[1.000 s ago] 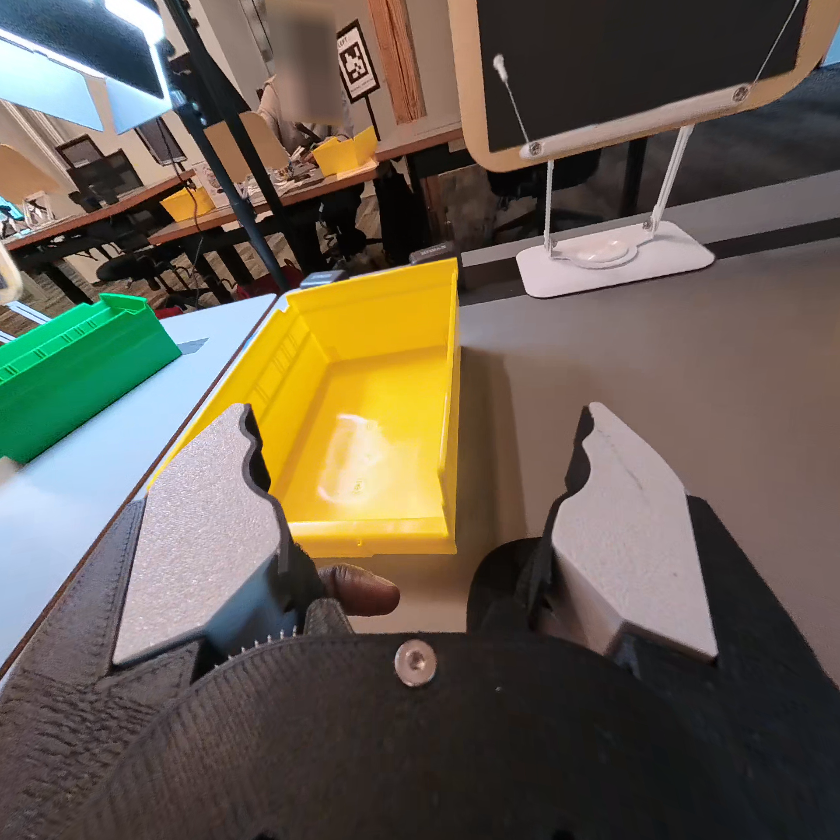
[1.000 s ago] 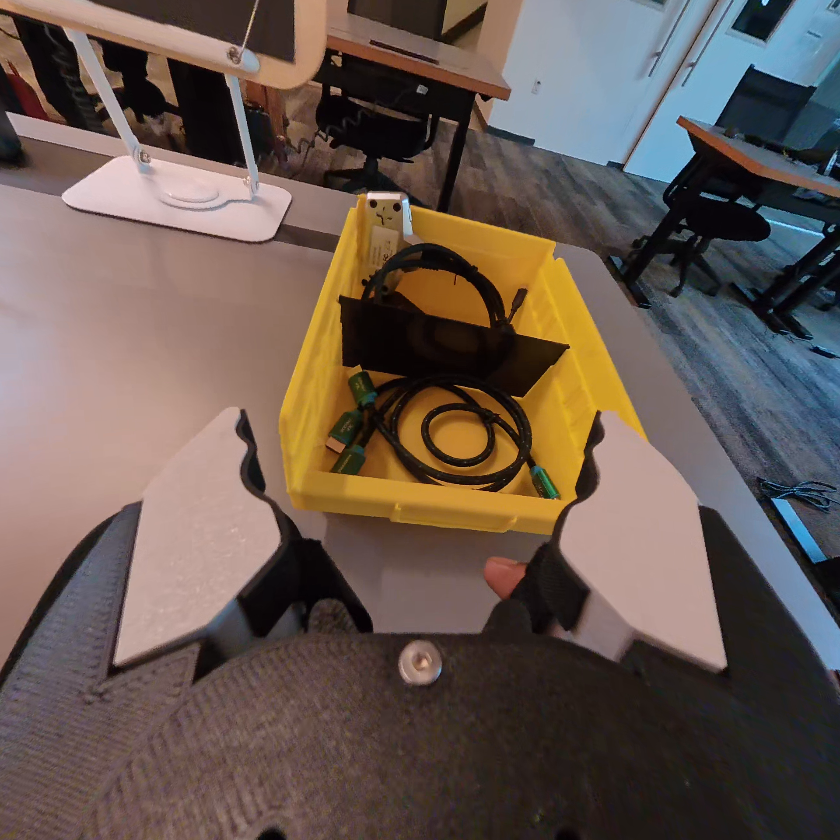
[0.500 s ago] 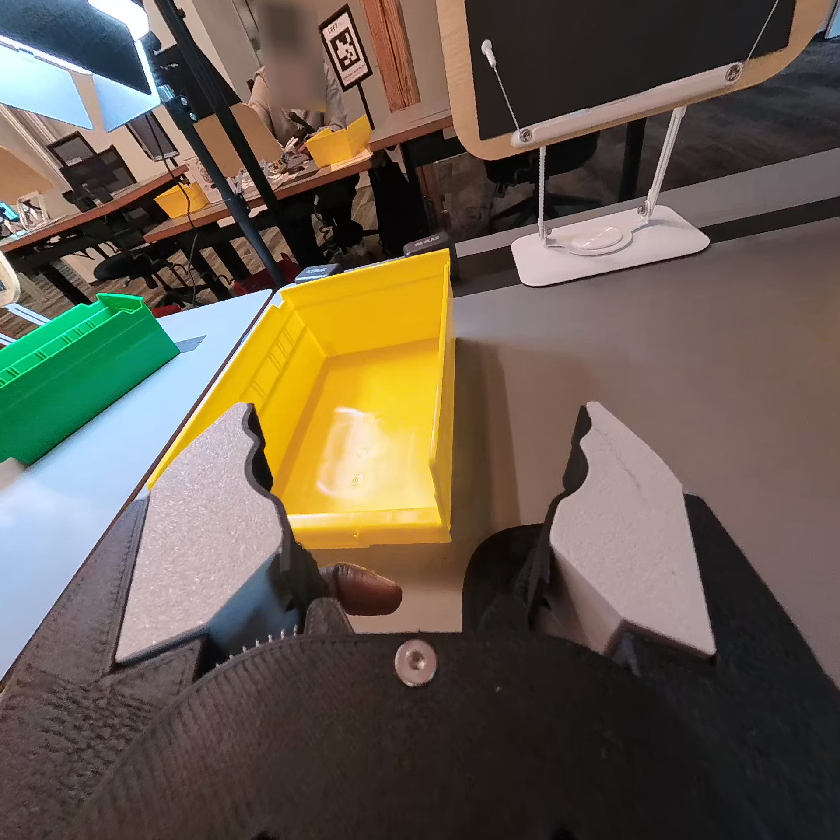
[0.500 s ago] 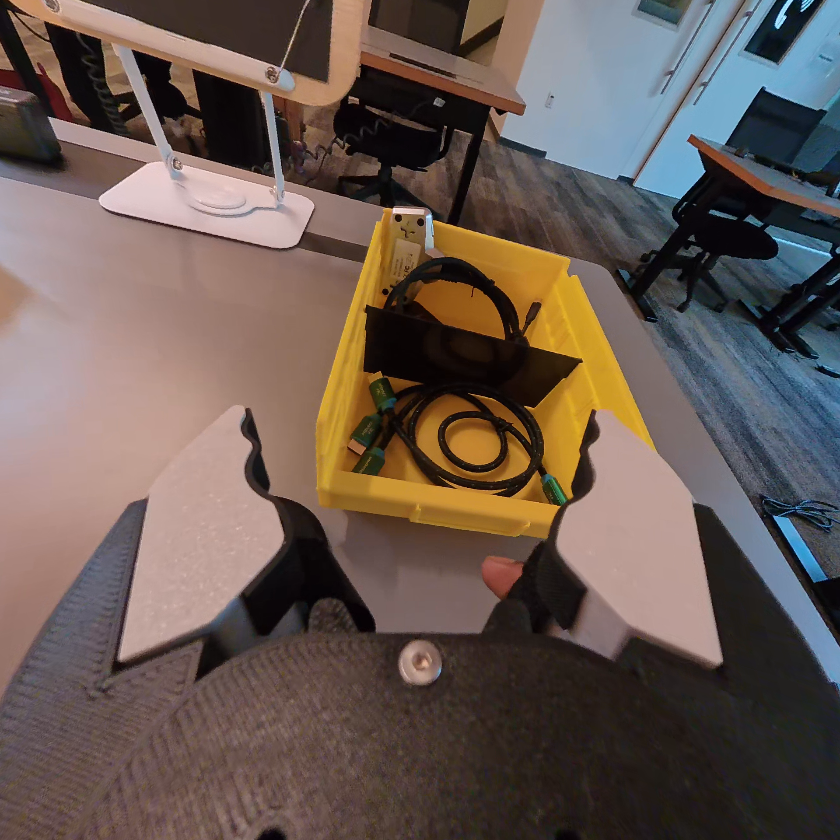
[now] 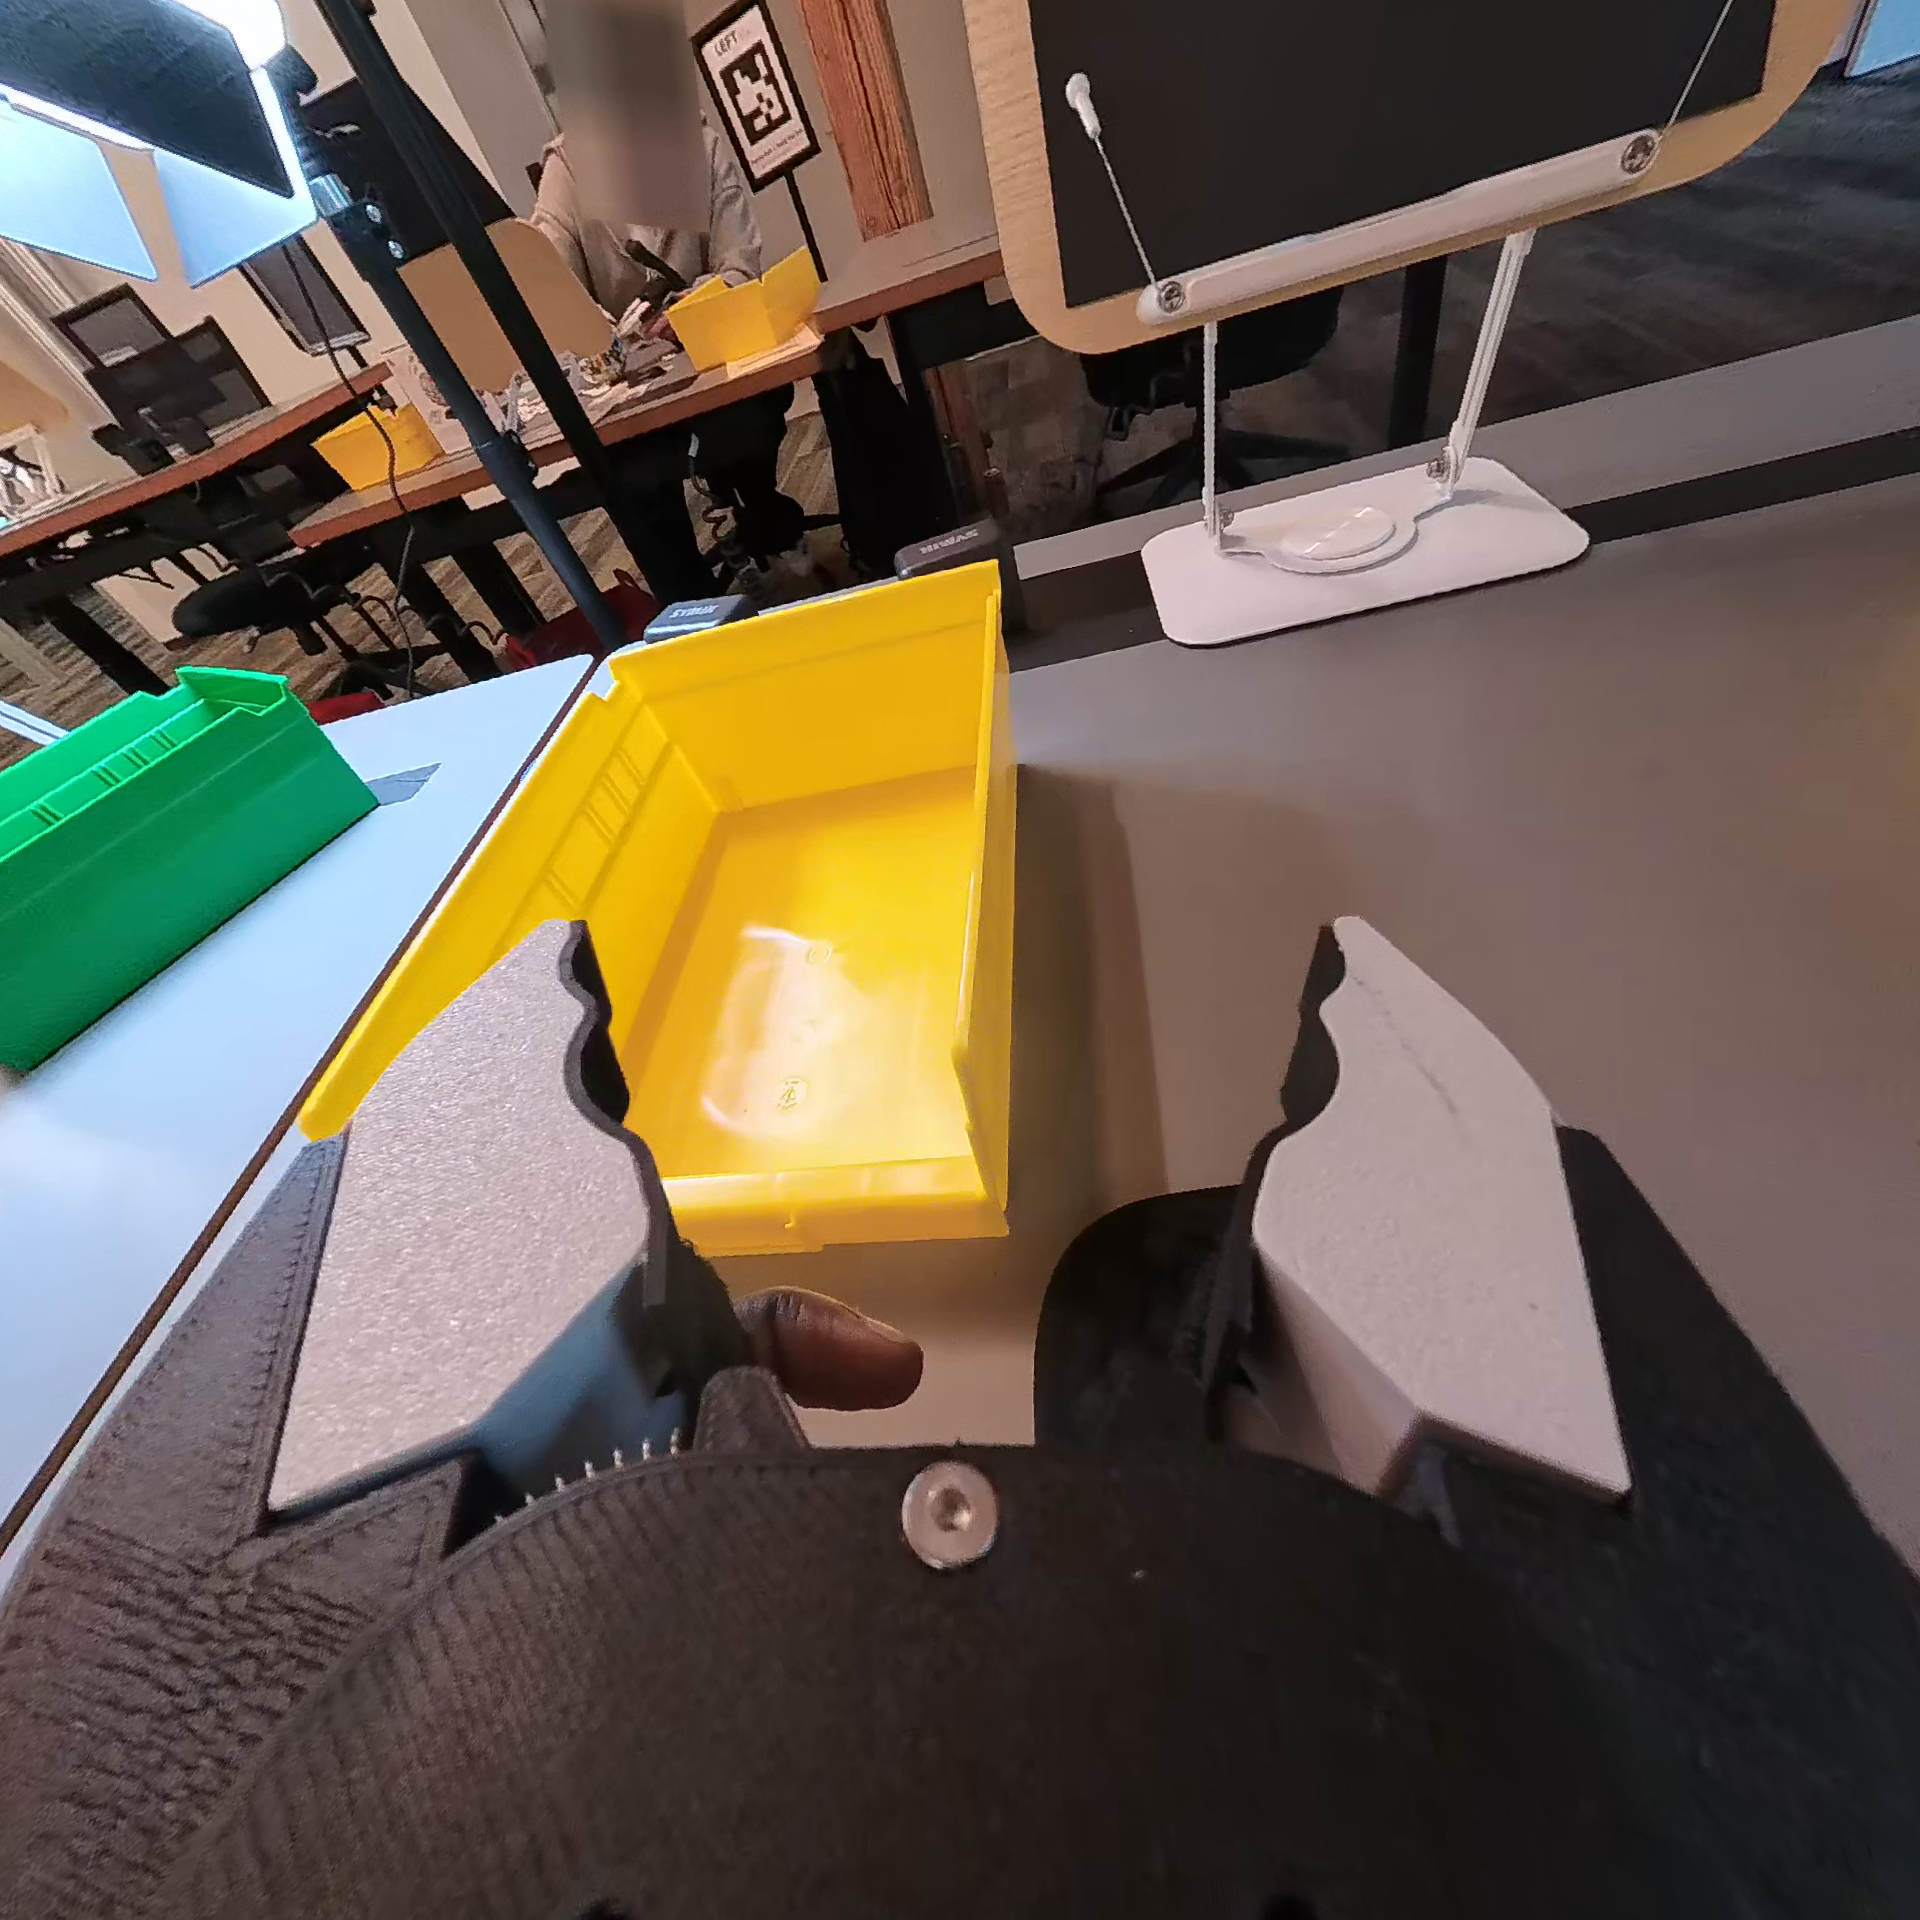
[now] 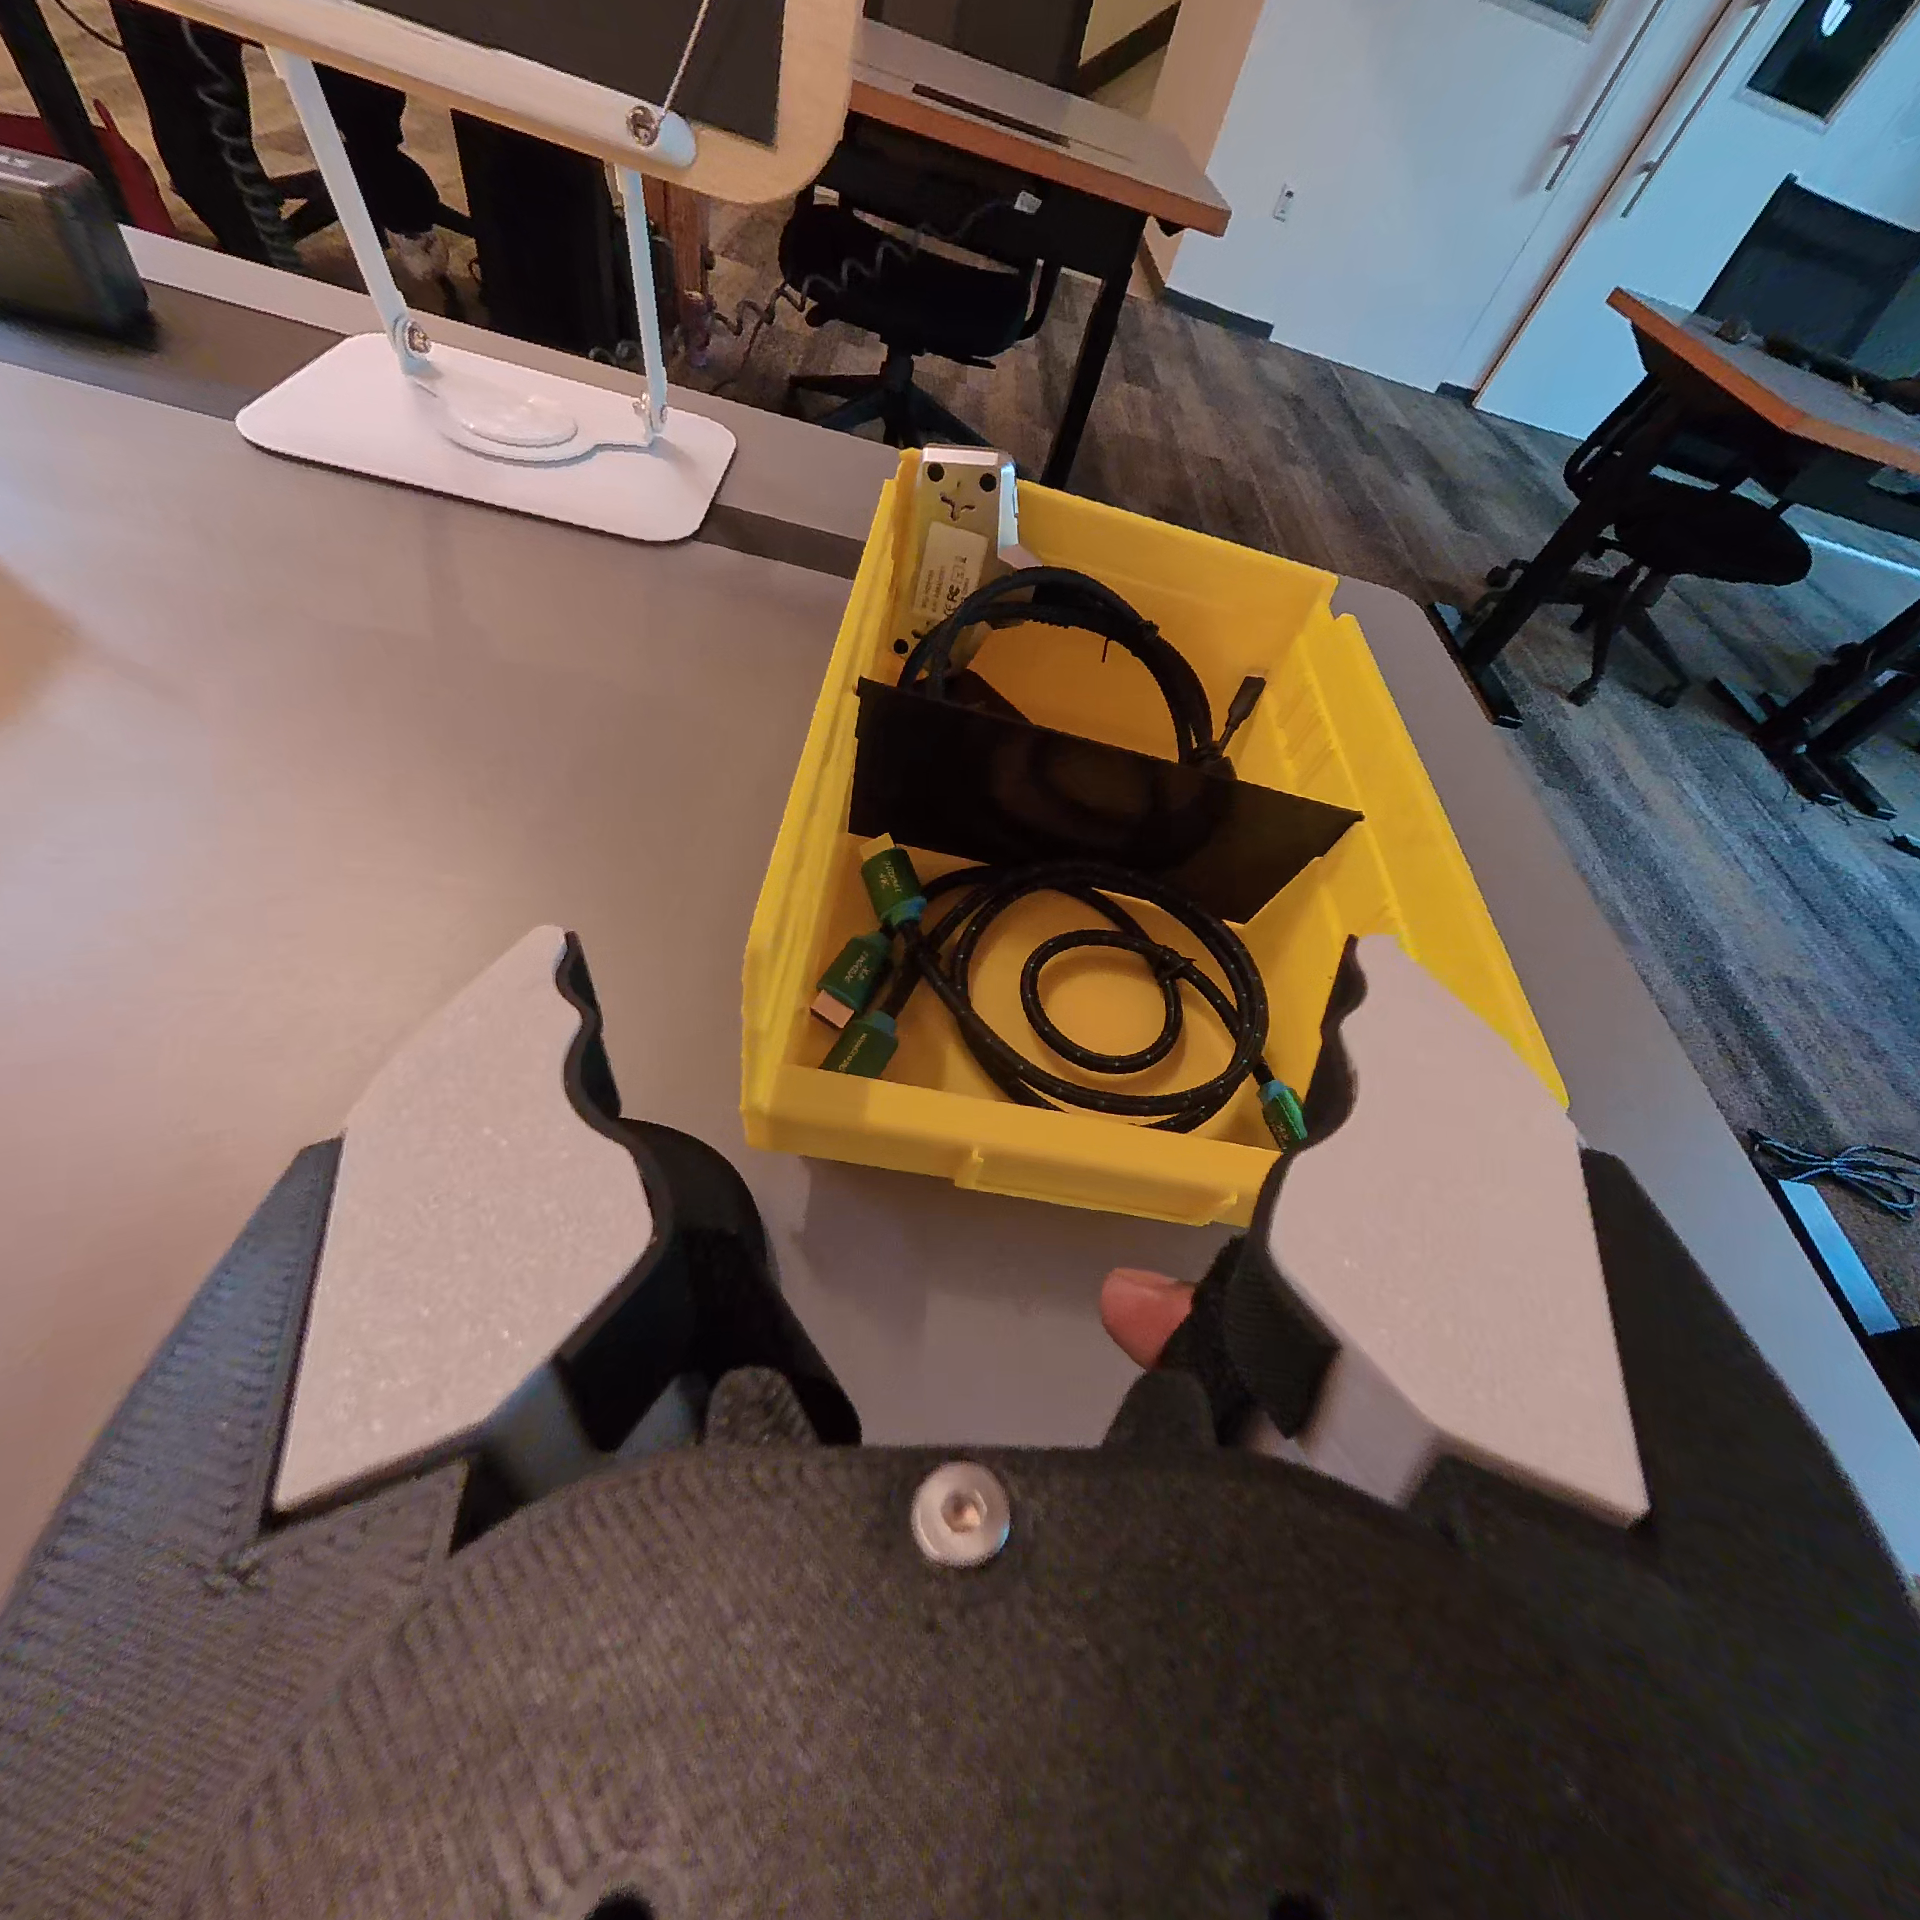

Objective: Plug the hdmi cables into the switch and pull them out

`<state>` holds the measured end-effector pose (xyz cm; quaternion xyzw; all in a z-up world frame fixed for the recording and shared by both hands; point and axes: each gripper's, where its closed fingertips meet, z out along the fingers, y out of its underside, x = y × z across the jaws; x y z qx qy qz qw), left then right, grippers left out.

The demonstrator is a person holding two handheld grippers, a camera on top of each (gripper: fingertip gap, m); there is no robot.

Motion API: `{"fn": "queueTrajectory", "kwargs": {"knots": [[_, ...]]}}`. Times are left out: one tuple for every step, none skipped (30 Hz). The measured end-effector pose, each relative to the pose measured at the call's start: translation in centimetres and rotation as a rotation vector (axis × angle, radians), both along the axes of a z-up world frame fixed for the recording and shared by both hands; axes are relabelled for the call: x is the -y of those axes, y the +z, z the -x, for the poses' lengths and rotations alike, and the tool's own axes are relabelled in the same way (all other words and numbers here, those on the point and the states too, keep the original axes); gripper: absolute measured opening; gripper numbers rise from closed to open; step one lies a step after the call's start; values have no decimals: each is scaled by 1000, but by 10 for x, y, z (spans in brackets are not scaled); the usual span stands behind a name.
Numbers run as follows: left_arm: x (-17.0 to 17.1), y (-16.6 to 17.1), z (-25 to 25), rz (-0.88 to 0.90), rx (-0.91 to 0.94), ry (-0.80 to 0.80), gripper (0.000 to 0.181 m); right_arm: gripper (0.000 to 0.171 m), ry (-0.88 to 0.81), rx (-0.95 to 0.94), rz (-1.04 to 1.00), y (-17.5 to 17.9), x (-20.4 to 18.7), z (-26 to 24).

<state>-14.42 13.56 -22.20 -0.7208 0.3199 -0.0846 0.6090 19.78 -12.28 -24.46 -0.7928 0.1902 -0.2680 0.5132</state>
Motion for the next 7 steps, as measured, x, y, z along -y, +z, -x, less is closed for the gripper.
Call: {"fn": "queueTrajectory", "kwargs": {"knots": [[0,0,0,1,-2,1,124,130,1,-1,1,0,0,0],[0,-1,0,1,-5,3,124,130,0,0,3,0,0,0],[-1,-1,0,-1,-10,6,124,130,0,1,4,0,0,0],[-1,-1,1,-4,-16,11,124,130,0,3,4,0,0,0],[-1,-2,2,-7,-22,15,124,130,1,4,5,0,-1,0],[-1,-2,2,-6,-25,16,124,130,0,3,7,-1,-1,0],[-1,-3,2,-3,-25,13,124,130,0,3,8,-1,-1,0]]}}
